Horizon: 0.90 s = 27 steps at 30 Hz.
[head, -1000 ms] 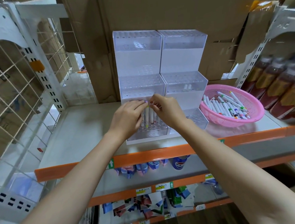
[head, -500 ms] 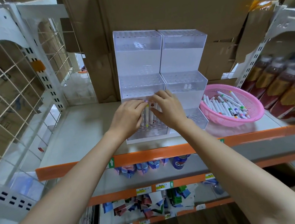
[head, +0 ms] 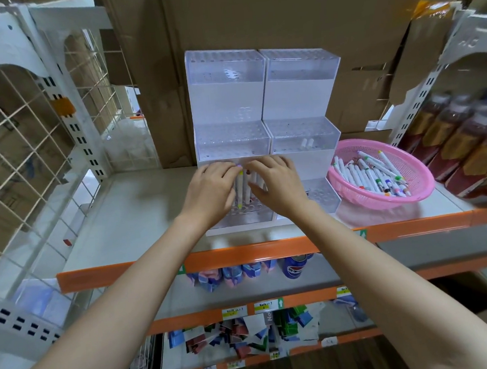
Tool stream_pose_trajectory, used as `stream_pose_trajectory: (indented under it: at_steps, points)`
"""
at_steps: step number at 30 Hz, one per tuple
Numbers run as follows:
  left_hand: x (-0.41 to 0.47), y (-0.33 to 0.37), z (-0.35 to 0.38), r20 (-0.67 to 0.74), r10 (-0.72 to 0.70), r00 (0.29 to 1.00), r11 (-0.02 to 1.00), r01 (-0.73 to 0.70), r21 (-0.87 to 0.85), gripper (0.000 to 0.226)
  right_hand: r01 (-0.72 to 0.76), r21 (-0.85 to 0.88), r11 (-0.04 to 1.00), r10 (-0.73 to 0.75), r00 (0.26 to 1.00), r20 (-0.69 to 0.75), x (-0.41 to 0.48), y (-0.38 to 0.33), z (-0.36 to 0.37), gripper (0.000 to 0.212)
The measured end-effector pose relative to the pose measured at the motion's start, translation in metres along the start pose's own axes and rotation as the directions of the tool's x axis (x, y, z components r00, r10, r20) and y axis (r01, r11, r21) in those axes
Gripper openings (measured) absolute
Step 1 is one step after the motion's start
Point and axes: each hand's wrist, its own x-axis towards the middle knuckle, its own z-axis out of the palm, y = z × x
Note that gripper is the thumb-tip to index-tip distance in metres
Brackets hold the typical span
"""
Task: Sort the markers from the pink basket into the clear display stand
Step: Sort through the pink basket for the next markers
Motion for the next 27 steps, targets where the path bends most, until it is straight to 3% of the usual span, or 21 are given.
stream_pose_trajectory:
  at_steps: [5, 13, 18, 23, 27]
  points:
    - [0.017, 0.020, 0.000, 0.020, -0.048, 0.999, 0.999, 0.048, -0.019, 0.039, -0.031, -0.048, 0.998, 0.033, 0.999, 0.036, -0.010, 0.022, -0.016, 0.038]
    - [0.067, 0.094, 0.026, 0.068, 0.079, 0.995, 0.994, -0.072, -0.087, 0.035, -0.119, -0.167, 0.979, 0.132, 0.989, 0.068, -0.045, 0.104, -0.055, 0.033]
    - [0.099, 0.154, 0.052, 0.085, 0.142, 0.986, 0.979, -0.127, -0.161, 0.034, -0.243, -0.208, 0.948, 0.271, 0.955, 0.121, -0.074, 0.159, -0.070, 0.030]
    - [0.132, 0.198, 0.087, 0.231, 0.159, 0.960, 0.968, -0.105, -0.230, 0.031, -0.347, -0.220, 0.911, 0.395, 0.888, 0.236, -0.094, 0.214, -0.084, 0.046]
    - [0.156, 0.218, 0.111, 0.356, 0.100, 0.929, 0.984, -0.041, -0.171, 0.031, -0.398, -0.209, 0.893, 0.447, 0.835, 0.320, -0.096, 0.246, -0.088, 0.049]
